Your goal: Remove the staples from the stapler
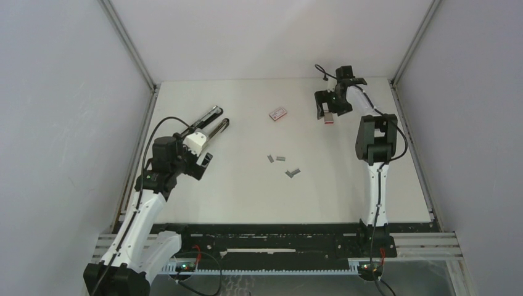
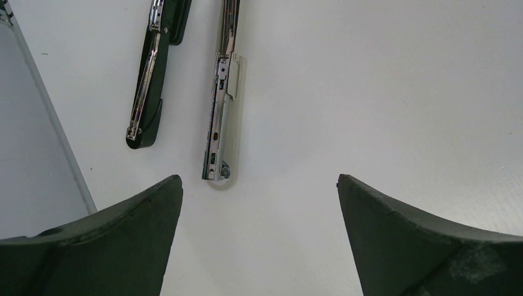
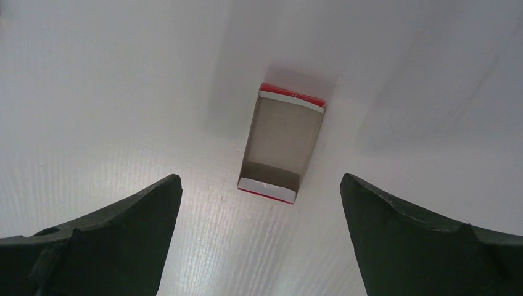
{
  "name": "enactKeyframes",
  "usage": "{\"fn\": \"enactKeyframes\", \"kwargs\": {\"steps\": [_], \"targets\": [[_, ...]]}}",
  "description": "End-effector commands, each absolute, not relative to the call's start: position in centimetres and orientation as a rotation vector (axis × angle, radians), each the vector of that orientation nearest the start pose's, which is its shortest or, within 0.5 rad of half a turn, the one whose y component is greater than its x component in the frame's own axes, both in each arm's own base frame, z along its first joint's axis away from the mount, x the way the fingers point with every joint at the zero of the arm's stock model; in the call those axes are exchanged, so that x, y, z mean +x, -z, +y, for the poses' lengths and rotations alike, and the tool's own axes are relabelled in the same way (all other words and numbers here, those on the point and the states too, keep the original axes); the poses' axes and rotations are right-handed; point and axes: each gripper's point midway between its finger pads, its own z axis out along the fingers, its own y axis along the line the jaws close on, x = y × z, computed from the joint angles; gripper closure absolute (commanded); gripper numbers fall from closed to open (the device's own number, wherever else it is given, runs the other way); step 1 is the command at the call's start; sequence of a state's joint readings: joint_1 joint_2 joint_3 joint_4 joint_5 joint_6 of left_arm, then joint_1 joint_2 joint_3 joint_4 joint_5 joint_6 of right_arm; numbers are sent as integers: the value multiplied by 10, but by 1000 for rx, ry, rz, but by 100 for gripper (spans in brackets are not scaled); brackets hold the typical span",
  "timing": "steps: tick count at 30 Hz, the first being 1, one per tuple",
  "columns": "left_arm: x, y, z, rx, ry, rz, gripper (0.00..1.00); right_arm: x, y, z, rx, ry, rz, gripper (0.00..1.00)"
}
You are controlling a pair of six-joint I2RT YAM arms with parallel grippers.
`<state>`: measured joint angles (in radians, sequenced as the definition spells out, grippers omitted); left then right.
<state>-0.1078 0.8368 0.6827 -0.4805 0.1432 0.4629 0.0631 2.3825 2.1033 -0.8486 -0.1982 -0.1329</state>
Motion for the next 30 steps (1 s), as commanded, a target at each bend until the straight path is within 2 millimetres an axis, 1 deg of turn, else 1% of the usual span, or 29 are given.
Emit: {"fn": "enactKeyframes", "kwargs": {"steps": [1,4,7,12,21,27,30], "targets": [[276,-156,-38,698,-36,2045,0,540,-51,66,-369,-175,2629,0],[276,-155,-38,698,-37,2047,0,539,-45,69,-394,-156,2640,0],[276,-156,-38,698,-35,2044,0,540,-45,74,-420,-150,2638,0],[275,-155,-38,698,-38,2047,0,543,-42,76,-456,-146,2633,0],[274,-154,-38,702,-34,2046,0,545,-35,89,-516,-211,2637,1],[275,-151,-39,708,-29,2054,0,543,-37,98,-545,-226,2625,2],[275,-151,-39,709,-27,2054,0,541,-44,103,-563,-226,2610,3]]}}
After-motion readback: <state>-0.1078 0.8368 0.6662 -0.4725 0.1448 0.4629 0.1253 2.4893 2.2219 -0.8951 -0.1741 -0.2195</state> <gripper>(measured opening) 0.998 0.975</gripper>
